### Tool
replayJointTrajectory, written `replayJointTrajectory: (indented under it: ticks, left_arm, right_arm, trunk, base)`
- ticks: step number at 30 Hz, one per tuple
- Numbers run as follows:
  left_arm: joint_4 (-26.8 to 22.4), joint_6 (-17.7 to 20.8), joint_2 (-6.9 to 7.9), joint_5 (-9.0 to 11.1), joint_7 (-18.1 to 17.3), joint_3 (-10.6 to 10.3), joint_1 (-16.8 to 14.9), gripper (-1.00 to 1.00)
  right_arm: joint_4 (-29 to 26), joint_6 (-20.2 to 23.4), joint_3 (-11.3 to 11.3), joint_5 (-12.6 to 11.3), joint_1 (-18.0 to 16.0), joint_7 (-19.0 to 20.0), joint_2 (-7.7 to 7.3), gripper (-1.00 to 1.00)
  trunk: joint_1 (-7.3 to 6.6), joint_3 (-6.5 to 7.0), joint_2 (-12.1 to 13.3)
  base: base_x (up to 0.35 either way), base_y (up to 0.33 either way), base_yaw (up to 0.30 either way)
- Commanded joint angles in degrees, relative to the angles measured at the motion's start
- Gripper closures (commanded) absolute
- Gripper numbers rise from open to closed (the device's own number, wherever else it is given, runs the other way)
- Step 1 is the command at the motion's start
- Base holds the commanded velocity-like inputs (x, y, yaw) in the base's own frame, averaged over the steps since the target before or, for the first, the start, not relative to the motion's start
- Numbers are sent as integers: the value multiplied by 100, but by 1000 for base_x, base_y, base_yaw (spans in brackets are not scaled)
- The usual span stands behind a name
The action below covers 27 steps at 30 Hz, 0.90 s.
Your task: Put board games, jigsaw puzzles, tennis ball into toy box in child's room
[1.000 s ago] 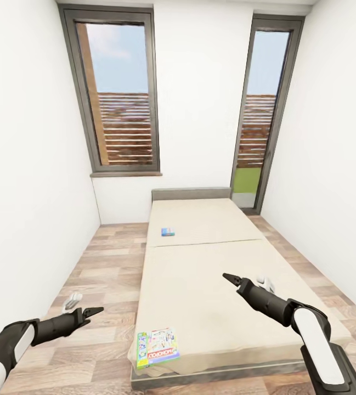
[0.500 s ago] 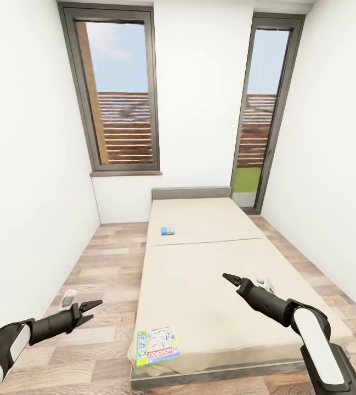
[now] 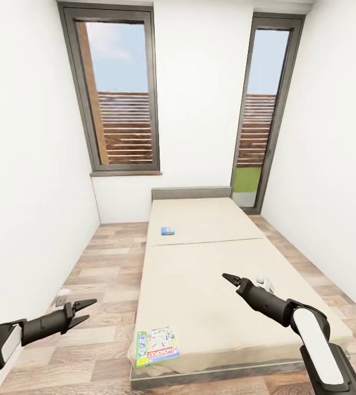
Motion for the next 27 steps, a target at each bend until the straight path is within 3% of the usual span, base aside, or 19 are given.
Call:
replayJointTrajectory:
  ticks: [1,12,27]
  left_arm:
    - [3,48,6,6,-31,12,-4,-100]
    - [6,77,26,-2,-108,14,-4,-100]
    - [8,73,24,-4,-72,8,-4,-100]
  right_arm:
    - [-3,25,-5,-23,-5,-15,0,-100]
    - [-6,21,4,-31,-3,-14,2,-100]
    - [-140,65,63,-40,-12,16,130,-100]
  trunk:
    - [1,-7,-5]
    - [242,-205,-446]
    - [572,-474,-1048]
  base:
    - [0,0,0]
    - [0,0,0]
    - [0,0,0]
